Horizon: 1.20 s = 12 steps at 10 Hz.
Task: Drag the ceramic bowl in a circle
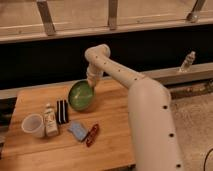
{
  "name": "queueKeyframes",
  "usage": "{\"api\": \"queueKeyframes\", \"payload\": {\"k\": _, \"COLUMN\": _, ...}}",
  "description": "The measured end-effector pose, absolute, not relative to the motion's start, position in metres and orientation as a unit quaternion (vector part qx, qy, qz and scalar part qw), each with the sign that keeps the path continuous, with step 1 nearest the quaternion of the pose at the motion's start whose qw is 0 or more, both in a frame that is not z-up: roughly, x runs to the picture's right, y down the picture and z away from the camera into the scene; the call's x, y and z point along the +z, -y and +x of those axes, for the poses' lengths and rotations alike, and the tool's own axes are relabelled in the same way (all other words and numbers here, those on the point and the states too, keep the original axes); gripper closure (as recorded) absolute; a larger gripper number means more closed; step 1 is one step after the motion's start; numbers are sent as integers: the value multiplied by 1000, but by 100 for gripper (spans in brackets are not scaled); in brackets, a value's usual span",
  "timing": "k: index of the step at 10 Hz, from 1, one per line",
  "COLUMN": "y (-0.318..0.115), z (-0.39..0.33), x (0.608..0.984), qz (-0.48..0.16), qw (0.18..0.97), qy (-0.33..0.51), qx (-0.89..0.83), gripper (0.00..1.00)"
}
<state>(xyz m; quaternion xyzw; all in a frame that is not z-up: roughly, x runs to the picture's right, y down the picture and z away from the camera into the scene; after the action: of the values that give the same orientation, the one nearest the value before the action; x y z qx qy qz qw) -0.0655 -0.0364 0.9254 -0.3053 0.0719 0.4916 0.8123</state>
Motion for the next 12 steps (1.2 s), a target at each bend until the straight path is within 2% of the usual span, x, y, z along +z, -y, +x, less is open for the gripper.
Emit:
{"api": "queueKeyframes", "payload": {"k": 3, "y": 42, "z": -24, "x": 936, "qz": -302, "qw": 793, "qy": -79, "qx": 523, "gripper": 58}}
{"api": "queueKeyframes", "payload": {"k": 6, "y": 10, "z": 37, "x": 915, "qz": -302, "qw": 768, "qy": -75, "qx": 560, "gripper": 26}}
{"api": "queueKeyframes", "payload": {"k": 7, "y": 0, "z": 47, "x": 908, "qz": -305, "qw": 766, "qy": -71, "qx": 562, "gripper": 21}}
{"api": "queueKeyframes", "payload": {"k": 12, "y": -18, "z": 29, "x": 885, "qz": -314, "qw": 774, "qy": -41, "qx": 548, "gripper": 20}}
